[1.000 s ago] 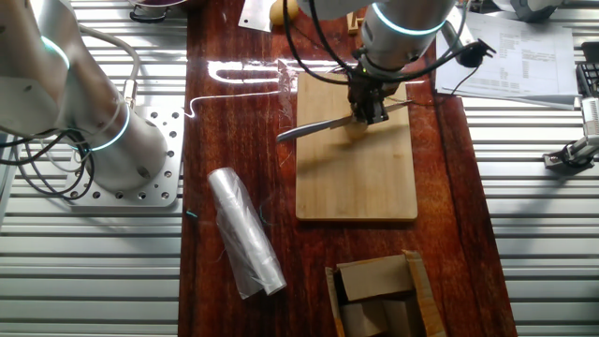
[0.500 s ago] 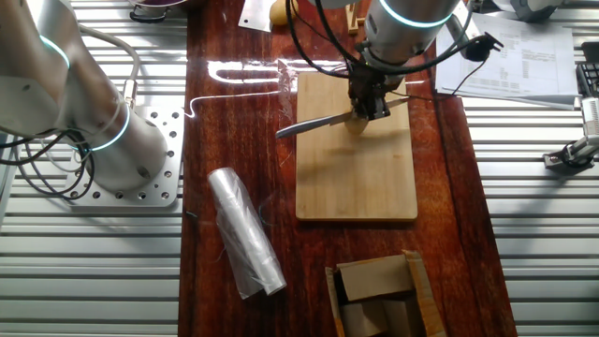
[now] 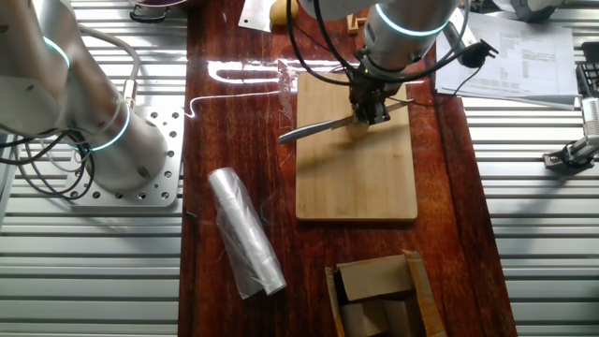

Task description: Chop the potatoes

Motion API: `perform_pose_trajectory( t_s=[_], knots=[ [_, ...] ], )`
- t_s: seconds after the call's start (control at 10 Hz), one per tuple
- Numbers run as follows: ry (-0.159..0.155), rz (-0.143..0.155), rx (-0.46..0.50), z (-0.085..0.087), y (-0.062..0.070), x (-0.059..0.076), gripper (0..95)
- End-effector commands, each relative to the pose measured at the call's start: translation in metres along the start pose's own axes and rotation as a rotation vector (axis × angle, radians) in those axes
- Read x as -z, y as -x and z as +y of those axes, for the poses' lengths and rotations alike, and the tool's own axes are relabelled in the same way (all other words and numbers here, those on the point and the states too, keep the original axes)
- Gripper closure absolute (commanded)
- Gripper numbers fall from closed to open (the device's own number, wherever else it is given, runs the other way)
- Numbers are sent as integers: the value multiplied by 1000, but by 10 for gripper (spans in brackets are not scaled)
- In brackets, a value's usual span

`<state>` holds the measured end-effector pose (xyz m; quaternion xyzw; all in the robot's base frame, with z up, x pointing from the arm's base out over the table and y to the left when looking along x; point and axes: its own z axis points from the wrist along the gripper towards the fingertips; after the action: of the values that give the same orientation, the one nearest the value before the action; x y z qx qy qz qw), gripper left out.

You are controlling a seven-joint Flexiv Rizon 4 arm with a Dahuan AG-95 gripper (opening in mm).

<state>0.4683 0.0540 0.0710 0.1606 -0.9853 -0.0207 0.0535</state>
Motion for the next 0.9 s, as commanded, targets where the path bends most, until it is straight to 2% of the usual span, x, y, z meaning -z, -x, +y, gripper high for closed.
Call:
perform_pose_trajectory(
  t_s=[0.1, 0.3, 0.6, 0.7, 0.9],
  knots=[
    [-4, -5, 1, 0, 2, -4, 950],
    [0, 16, 1, 2, 0, 11, 950],
    [2, 18, -2, 3, 0, 16, 950],
    [2, 18, -2, 3, 0, 15, 950],
    [-5, 9, -3, 0, 4, -3, 950]
  ],
)
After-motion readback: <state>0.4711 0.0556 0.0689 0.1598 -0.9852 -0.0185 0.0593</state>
